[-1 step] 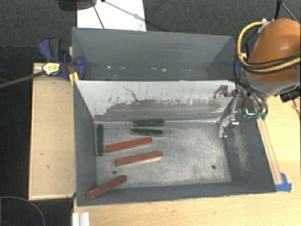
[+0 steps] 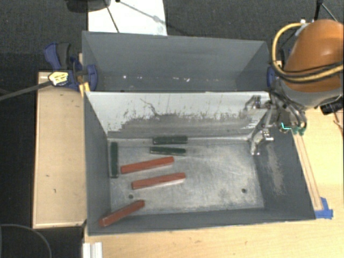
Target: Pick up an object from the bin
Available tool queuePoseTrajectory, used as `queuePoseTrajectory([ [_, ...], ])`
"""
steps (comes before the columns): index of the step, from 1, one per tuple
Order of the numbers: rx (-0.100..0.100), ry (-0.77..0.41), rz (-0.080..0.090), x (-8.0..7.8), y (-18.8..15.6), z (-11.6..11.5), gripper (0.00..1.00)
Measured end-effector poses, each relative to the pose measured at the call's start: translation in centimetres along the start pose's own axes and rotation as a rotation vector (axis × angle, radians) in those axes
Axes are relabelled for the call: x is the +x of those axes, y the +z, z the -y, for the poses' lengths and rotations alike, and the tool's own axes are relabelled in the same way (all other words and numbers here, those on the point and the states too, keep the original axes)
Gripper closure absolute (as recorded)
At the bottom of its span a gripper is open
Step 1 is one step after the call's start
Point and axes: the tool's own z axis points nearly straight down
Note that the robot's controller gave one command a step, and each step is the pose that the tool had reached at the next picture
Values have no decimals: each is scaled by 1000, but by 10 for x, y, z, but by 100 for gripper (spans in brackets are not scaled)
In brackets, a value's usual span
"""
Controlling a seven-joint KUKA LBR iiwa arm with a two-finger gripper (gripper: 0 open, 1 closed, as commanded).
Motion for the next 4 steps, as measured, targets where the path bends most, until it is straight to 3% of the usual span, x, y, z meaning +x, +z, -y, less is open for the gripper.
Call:
queuePoseTrajectory([
  [2, -1, 99, 3, 5, 121, -60, 0],
  [3, -1, -28, -6, 7, 144, -82, 0],
  [4, -1, -87, -2, 6, 142, -87, 0],
])
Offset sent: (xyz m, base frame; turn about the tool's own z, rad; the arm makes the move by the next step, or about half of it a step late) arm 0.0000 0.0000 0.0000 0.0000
